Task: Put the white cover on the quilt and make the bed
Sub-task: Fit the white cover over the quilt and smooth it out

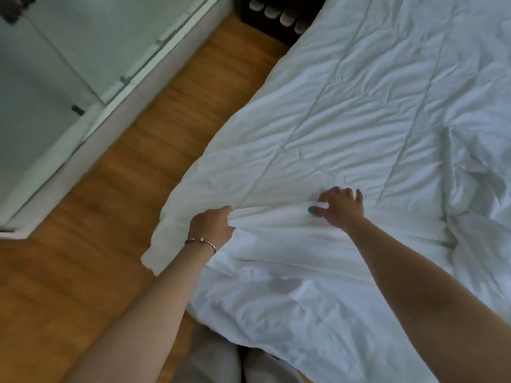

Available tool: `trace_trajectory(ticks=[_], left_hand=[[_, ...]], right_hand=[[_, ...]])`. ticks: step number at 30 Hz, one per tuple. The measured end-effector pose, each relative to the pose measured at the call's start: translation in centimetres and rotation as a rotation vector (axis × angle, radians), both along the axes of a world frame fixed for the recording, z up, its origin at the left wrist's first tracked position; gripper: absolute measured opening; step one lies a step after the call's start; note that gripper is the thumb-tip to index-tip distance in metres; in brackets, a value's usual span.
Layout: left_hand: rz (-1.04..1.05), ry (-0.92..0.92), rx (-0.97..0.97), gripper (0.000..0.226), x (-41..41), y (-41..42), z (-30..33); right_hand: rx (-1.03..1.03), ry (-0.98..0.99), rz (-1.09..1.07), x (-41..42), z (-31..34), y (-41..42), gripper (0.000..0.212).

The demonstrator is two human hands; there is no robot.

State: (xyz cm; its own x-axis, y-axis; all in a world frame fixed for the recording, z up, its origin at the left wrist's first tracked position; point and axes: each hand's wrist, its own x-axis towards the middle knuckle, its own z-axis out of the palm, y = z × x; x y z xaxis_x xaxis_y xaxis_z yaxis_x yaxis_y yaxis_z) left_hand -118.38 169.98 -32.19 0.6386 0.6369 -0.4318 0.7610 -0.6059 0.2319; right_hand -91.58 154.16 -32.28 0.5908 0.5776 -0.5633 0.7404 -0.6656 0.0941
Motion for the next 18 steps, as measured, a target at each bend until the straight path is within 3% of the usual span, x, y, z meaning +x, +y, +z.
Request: trace_trajectory(ticks=[2, 5, 9, 14, 18], left_hand=[[-0.003, 0.006, -0.021, 0.045, -2.2, -0.4, 0.6], [0.022, -0.001, -0.031, 0.056, -5.9, -1.4, 1.9], [0.124, -0.012, -0.028, 0.061, -10.8, -2.6, 4.2], [0.377, 0.106, 0.138, 0.072, -17.7, 0.1, 8.8], [0.501, 0.241, 0.103, 0.08, -21.0, -0.1, 7.6]], right_hand=[[0.12, 0.049, -0.06, -0.7, 0.5, -0.7, 0.033], [0.438, 0.19, -0.232, -2.9, 2.8, 1.0, 0.029], [0.513, 0.269, -0.091, -5.9, 6.5, 5.9, 0.026], [0.711, 0.425, 0.179, -11.1, 10.2, 15.2, 0.018], [0.495, 0.346, 0.455, -14.2, 7.4, 18.3, 0.028]])
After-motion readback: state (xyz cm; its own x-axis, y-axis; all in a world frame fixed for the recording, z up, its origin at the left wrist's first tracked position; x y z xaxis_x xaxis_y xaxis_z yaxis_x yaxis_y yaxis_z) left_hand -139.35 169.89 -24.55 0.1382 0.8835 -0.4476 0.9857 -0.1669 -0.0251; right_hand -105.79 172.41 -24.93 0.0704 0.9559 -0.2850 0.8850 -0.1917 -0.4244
